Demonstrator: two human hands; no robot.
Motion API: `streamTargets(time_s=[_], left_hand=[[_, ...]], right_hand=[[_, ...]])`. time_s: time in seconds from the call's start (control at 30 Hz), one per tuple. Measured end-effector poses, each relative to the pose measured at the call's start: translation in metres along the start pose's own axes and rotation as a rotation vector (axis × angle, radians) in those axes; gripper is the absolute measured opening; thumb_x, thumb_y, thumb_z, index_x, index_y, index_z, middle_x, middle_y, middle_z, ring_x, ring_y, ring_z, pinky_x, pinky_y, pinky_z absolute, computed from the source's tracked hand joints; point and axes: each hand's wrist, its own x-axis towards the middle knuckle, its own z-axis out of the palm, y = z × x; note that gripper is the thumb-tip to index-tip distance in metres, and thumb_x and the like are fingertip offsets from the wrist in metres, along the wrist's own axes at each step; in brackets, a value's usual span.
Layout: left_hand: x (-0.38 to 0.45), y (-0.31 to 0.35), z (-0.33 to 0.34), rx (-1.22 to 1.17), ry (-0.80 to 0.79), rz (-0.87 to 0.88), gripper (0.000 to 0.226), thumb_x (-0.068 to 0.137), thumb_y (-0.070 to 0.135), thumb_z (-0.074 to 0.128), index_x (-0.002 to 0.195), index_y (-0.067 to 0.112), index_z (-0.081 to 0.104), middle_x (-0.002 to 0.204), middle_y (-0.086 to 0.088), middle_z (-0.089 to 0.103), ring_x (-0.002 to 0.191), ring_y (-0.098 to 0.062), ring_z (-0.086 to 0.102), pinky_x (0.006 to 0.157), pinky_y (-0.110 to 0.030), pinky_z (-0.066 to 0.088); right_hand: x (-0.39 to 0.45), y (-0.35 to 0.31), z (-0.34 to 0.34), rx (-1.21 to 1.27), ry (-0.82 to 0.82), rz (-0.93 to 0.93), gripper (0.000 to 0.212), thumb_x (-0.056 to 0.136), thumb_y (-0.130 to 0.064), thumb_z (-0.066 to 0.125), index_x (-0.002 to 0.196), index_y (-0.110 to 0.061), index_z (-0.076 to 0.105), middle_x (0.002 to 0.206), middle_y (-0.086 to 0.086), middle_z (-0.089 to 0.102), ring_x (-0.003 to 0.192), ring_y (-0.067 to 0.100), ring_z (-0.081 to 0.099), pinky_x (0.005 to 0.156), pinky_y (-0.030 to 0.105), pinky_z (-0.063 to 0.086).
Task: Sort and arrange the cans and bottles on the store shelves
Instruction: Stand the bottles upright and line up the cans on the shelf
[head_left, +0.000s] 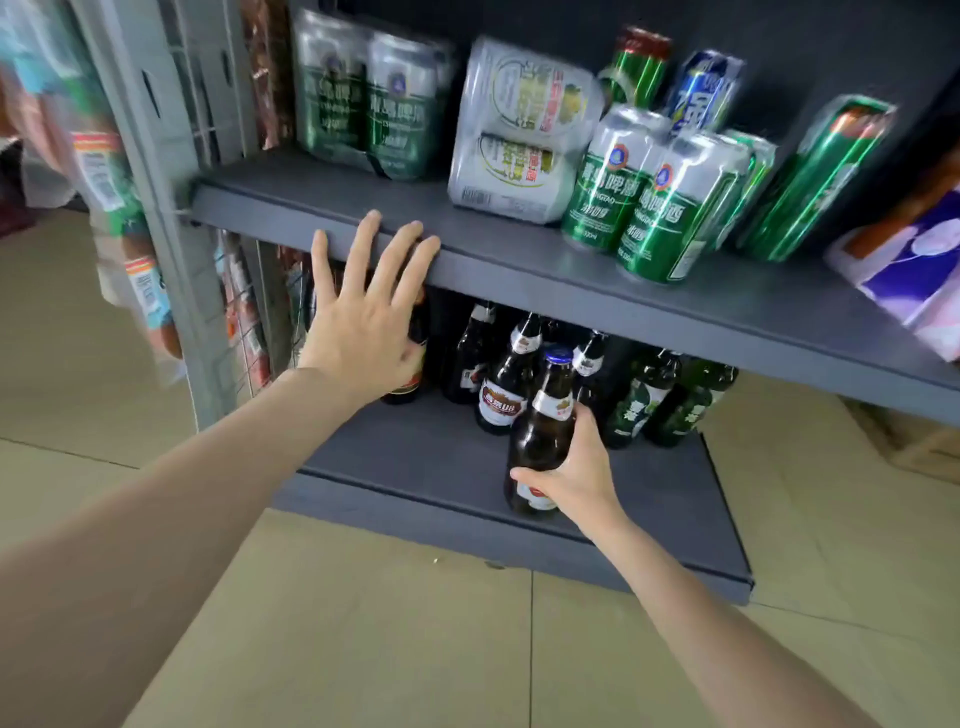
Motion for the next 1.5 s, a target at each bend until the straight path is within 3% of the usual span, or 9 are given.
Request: streamTargets(time_s=[0.17, 0.3, 0.43, 0.57, 0.67, 0.8, 1.07, 1.37, 1.5], left_hand=[[0.003, 0.005, 0.014, 0.098, 0.043, -0.009, 0.09, 0.067, 0.028, 0.056, 0.145, 0.012, 0.013, 0.151, -0.013, 0.024, 0.139, -0.042, 0.015, 0.104, -0.069, 0.007], [0.004, 0.004, 0.022, 0.094, 0.101, -0.024, 0.087, 0.068, 0.027, 0.054, 0.145, 0.01, 0.015, 0.15, -0.014, 0.026, 0.138, -0.043, 0.017, 0.103, -0.07, 0.008], [0.005, 0.005, 0.024, 0.092, 0.13, -0.035, 0.084, 0.07, 0.026, 0.053, 0.144, 0.009, 0.017, 0.149, -0.014, 0.028, 0.138, -0.043, 0.019, 0.103, -0.071, 0.009], [0.006, 0.005, 0.025, 0.09, 0.166, -0.034, 0.083, 0.07, 0.025, 0.054, 0.143, 0.008, 0.02, 0.148, -0.014, 0.031, 0.137, -0.044, 0.022, 0.102, -0.071, 0.01], [0.007, 0.005, 0.025, 0.08, 0.185, -0.032, 0.082, 0.07, 0.024, 0.054, 0.143, 0.008, 0.021, 0.147, -0.014, 0.032, 0.137, -0.044, 0.022, 0.102, -0.072, 0.011], [0.007, 0.003, 0.027, 0.08, 0.203, -0.029, 0.08, 0.07, 0.022, 0.052, 0.143, 0.008, 0.021, 0.147, -0.015, 0.031, 0.136, -0.044, 0.022, 0.102, -0.072, 0.011], [0.007, 0.005, 0.029, 0.079, 0.202, -0.039, 0.079, 0.07, 0.023, 0.05, 0.143, 0.008, 0.022, 0.147, -0.014, 0.033, 0.137, -0.043, 0.023, 0.103, -0.072, 0.013], [0.007, 0.005, 0.031, 0.099, 0.216, -0.047, 0.08, 0.068, 0.021, 0.051, 0.141, 0.008, 0.023, 0.145, -0.014, 0.036, 0.135, -0.044, 0.026, 0.102, -0.072, 0.015], [0.007, 0.008, 0.031, 0.104, 0.185, -0.066, 0.079, 0.068, 0.02, 0.052, 0.141, 0.008, 0.022, 0.146, -0.015, 0.035, 0.135, -0.045, 0.025, 0.102, -0.073, 0.014]], right_hand=[[0.027, 0.032, 0.031, 0.104, 0.217, 0.1, 0.084, 0.059, -0.011, 0.087, 0.127, -0.015, 0.037, 0.121, -0.002, 0.049, 0.107, 0.01, 0.047, 0.09, 0.023, 0.036], [0.04, 0.041, 0.037, 0.109, 0.248, 0.085, 0.085, 0.06, -0.01, 0.086, 0.128, -0.01, 0.036, 0.124, 0.001, 0.046, 0.109, 0.009, 0.044, 0.093, 0.023, 0.036], [0.043, 0.046, 0.046, 0.117, 0.259, 0.073, 0.091, 0.062, -0.009, 0.086, 0.135, -0.007, 0.031, 0.132, 0.006, 0.038, 0.123, 0.018, 0.042, 0.104, 0.029, 0.036], [0.036, 0.054, 0.045, 0.198, 0.222, 0.192, 0.102, 0.063, -0.007, 0.084, 0.143, -0.015, 0.021, 0.142, 0.006, 0.021, 0.121, 0.014, 0.037, 0.106, 0.027, 0.031], [0.032, 0.067, 0.045, 0.31, 0.129, 0.285, 0.11, 0.064, -0.009, 0.083, 0.147, -0.029, 0.013, 0.141, 0.001, 0.038, 0.126, 0.017, 0.043, 0.103, 0.031, 0.035], [0.035, 0.068, 0.052, 0.364, 0.112, 0.335, 0.111, 0.07, -0.007, 0.079, 0.148, -0.035, 0.005, 0.135, -0.005, 0.05, 0.114, 0.01, 0.05, 0.098, 0.026, 0.037], [0.05, 0.071, 0.055, 0.366, 0.147, 0.343, 0.111, 0.071, -0.006, 0.078, 0.148, -0.036, 0.004, 0.135, -0.004, 0.051, 0.114, 0.011, 0.05, 0.094, 0.023, 0.036], [0.07, 0.089, 0.05, 0.343, 0.112, 0.367, 0.109, 0.068, -0.007, 0.08, 0.148, -0.034, 0.011, 0.135, -0.002, 0.051, 0.118, 0.017, 0.051, 0.103, 0.037, 0.04], [0.068, 0.082, 0.049, 0.357, 0.105, 0.379, 0.107, 0.071, -0.006, 0.077, 0.149, -0.031, 0.009, 0.136, 0.0, 0.048, 0.115, 0.014, 0.049, 0.097, 0.027, 0.036]])
